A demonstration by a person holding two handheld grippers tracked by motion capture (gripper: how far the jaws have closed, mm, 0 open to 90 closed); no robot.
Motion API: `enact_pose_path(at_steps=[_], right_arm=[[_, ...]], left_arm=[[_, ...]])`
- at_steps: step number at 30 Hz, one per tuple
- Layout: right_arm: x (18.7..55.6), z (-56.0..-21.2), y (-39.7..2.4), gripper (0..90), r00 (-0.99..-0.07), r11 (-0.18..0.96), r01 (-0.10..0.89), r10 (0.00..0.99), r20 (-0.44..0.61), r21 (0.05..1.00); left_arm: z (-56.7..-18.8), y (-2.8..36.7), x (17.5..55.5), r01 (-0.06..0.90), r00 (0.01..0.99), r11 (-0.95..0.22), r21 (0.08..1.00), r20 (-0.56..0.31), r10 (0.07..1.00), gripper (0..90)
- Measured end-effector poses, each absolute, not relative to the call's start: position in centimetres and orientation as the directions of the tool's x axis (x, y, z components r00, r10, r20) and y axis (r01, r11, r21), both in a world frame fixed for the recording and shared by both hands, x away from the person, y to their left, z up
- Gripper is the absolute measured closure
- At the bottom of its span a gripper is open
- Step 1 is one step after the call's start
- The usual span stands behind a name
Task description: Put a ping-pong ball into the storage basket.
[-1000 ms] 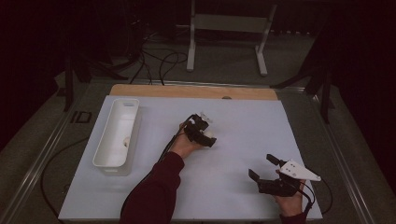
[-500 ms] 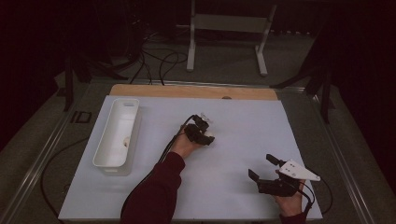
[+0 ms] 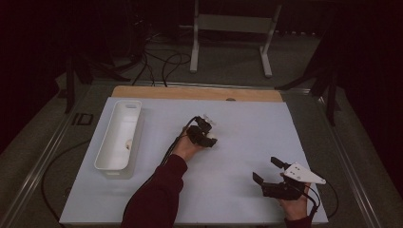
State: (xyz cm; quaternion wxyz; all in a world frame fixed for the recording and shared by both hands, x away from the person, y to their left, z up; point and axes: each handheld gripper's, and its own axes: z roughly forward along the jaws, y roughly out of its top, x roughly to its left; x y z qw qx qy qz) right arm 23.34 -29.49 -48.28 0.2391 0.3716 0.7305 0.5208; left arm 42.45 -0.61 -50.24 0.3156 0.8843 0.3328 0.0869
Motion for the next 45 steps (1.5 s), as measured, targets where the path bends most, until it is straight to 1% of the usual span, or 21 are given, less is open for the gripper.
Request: enact_pose_path(at_steps=[21,45], right_arm=[[23.3,-48.2,-29.5,7.8,-0.607,0.178,0.291,0.794,0.038,0.94],[23.3,-48.3,-29.5,7.8,-0.609,0.179,0.292,0.792,0.038,0.94]], left_arm=[[-48.5,0.2,41.8,0.532,0.762,-0.572,0.625,-0.059,0.645,51.3],[-46.1,1.5,40.9,0.499,0.778,-0.58,0.644,-0.037,0.628,51.3]])
